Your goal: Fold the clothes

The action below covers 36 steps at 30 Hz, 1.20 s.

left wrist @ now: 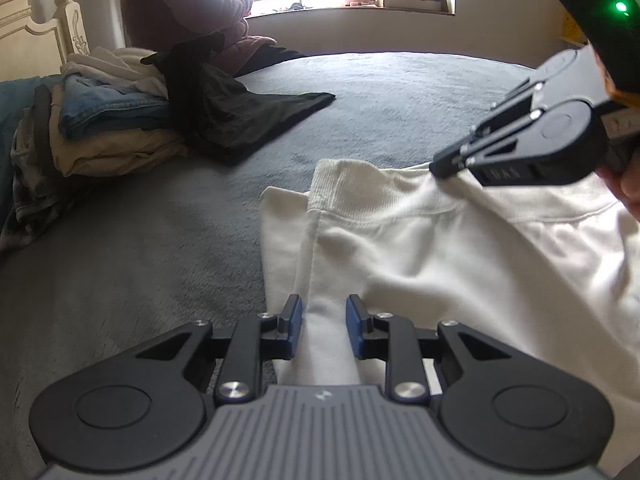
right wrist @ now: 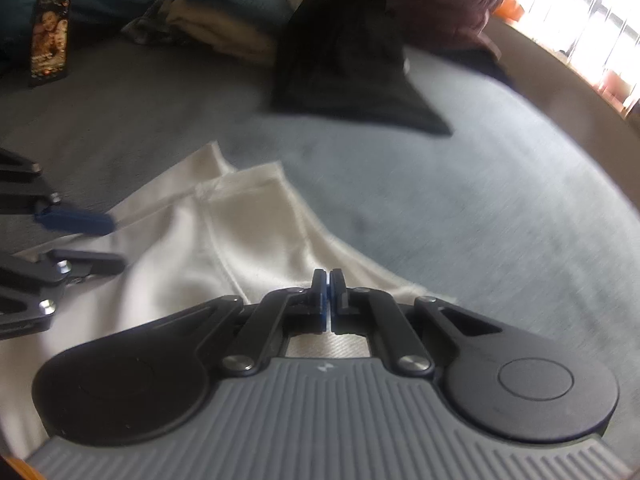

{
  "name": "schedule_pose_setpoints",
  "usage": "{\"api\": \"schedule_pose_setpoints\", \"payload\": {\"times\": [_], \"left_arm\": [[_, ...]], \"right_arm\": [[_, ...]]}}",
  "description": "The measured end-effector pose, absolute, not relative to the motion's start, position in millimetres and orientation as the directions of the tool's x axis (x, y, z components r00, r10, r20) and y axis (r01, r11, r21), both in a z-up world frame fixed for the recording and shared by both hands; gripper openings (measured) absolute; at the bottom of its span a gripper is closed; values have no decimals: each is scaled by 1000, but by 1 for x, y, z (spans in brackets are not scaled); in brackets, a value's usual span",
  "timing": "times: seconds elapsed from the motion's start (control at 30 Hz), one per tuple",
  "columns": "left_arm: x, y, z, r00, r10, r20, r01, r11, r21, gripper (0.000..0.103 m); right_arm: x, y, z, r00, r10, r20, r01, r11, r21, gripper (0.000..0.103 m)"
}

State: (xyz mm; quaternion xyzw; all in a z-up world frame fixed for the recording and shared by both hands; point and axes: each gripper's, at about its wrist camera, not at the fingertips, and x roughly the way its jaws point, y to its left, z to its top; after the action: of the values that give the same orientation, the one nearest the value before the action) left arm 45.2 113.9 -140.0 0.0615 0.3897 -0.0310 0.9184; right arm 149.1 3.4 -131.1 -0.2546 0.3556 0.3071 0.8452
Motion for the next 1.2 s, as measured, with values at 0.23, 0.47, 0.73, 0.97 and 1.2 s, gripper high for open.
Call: {"api": "schedule_pose_setpoints", "payload": {"times": [0.23, 0.47, 0.73, 0.97, 1.2], "left_arm": [[47, 117, -143, 693, -9, -721, 103, 991, 86, 26], [47, 117, -147, 698, -10, -716, 101, 991, 84, 26], [45, 115, -150, 705, -7, -709, 109, 989, 99, 26], [46, 117, -151, 702, -10, -712, 105, 990, 89, 26], [47, 116, -151, 698, 4, -716, 93, 991, 97, 28]], "right_arm": [[168, 3, -145, 596, 284, -751, -663, 702, -260, 0], [164, 4, -119, 522, 477, -707, -742, 662, -101, 34], [175, 36, -134, 446, 503, -740, -820, 561, -113, 31], [172, 43, -128, 472, 530, -704, -819, 560, -127, 2], [202, 28, -125, 496, 539, -681, -731, 683, 8, 4]]}}
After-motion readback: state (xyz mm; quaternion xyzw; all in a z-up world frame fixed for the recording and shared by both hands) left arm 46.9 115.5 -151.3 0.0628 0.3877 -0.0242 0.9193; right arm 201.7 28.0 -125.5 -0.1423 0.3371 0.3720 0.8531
